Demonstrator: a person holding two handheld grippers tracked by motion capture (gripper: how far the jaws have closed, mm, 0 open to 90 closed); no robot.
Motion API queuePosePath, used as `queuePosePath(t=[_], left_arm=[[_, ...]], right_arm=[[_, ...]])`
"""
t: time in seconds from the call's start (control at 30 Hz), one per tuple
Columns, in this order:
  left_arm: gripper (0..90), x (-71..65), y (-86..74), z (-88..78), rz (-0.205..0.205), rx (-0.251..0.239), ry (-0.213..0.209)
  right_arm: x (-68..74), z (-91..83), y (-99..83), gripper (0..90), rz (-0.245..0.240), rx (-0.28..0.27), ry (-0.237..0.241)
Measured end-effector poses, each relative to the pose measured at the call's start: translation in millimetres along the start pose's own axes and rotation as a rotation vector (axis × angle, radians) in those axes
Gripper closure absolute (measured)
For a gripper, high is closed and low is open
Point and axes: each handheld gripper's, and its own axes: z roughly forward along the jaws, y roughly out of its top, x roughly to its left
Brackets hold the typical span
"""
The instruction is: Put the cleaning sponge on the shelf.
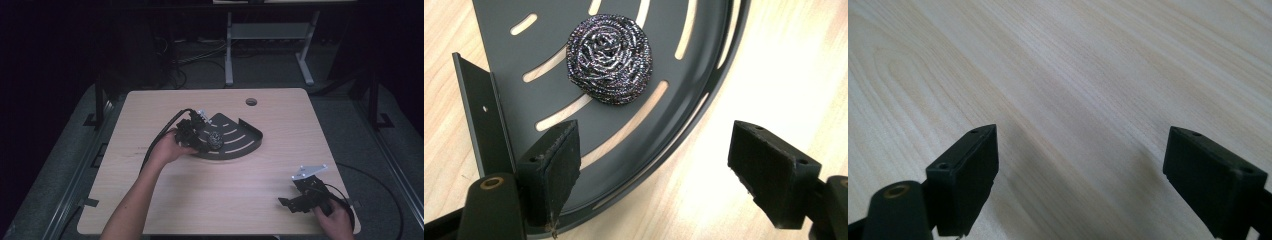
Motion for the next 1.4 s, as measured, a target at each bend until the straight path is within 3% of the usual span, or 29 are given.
queuePosePath(t=[0.57, 1.4], left_arm=[[20.9, -16.6, -13.2, -18.2, 0.036, -0.025, 0.007], [20.9, -29.1, -46.7, -25.2, 0.007, -0.053, 0.003]], right_arm=[[-2.1, -1.8, -1.7, 14.3, 0.021, -0.007, -0.008], [-2.3, -1.5, -1.9, 14.4, 0.019, -0.006, -0.009]])
